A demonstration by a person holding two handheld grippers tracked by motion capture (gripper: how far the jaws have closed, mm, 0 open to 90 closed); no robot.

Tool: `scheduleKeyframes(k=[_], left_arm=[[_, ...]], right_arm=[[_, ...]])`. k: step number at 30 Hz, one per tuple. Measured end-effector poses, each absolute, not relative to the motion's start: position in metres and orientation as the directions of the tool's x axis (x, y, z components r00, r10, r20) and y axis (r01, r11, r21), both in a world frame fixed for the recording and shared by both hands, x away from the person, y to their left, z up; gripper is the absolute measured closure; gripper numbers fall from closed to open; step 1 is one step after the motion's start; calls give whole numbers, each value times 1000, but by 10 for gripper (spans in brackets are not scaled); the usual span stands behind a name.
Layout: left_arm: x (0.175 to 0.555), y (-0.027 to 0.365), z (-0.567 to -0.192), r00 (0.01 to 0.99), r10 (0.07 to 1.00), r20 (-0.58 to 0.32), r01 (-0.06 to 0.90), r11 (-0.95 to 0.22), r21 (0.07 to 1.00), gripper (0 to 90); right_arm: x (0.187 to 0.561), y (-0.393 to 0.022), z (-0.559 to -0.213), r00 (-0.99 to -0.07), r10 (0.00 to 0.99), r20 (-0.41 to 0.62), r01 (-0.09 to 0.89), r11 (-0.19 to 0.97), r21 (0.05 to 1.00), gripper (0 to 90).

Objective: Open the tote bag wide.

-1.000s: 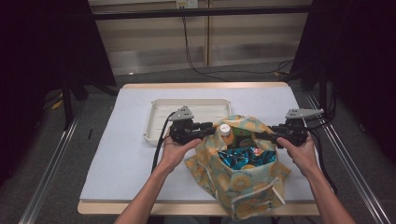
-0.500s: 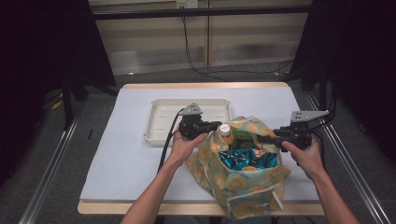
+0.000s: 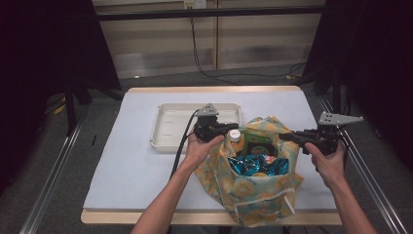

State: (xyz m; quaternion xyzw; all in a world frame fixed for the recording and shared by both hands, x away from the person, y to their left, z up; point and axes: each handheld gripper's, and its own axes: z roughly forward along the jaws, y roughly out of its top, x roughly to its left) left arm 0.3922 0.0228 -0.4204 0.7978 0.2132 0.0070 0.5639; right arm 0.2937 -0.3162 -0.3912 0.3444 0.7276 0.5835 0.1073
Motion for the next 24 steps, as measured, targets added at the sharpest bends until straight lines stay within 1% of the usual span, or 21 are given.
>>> scheduleKeyframes(k=[3,4,5,6,8,10,11,13,15,16,17,18,20,21,24], left_arm=[[391,22,-421,912,339,-230,329,-274,904,900],[392,23,-421,913,335,-232,330,-275,903,900],[392,23,-421,915,330,-234,330,-277,902,900],[392,24,-420,914,335,-227,327,-282,902,900],[392,25,-421,914,336,-225,327,-287,900,900],[392,26,-423,912,336,-234,335,-284,899,900],[392,26,-424,911,339,-237,340,-286,896,900],[392,25,-425,911,335,-241,343,-289,894,900],[392,25,-426,910,337,-241,344,-292,892,900],[393,25,-427,912,332,-241,344,-297,891,900],[393,26,-428,911,332,-245,347,-295,890,900],[392,27,-428,910,337,-241,347,-301,888,900],[393,29,-430,911,337,-239,346,-306,887,900],[393,30,-431,908,341,-241,351,-309,884,900],[393,35,-436,905,351,-239,357,-325,875,900]], right_arm=[[293,-322,-391,-704,670,236,375,69,924,882],[293,-324,-391,-699,673,240,378,63,924,847],[293,-327,-391,-690,681,247,386,57,921,857],[292,-329,-392,-675,701,231,382,64,922,867],[291,-334,-395,-655,717,237,391,53,919,861],[291,-338,-398,-631,740,234,405,57,912,875],[292,-341,-401,-620,743,253,419,41,907,876],[294,-343,-407,-592,764,255,438,40,898,878],[296,-345,-411,-583,768,265,455,39,889,878],[301,-346,-422,-552,787,275,503,51,863,879],[303,-346,-425,-554,784,279,518,61,853,878],[306,-346,-430,-554,770,317,558,61,827,878],[306,-341,-439,-550,781,297,569,89,817,888],[307,-338,-442,-556,773,306,588,105,802,890],[306,-324,-448,-618,733,284,587,190,787,894]])
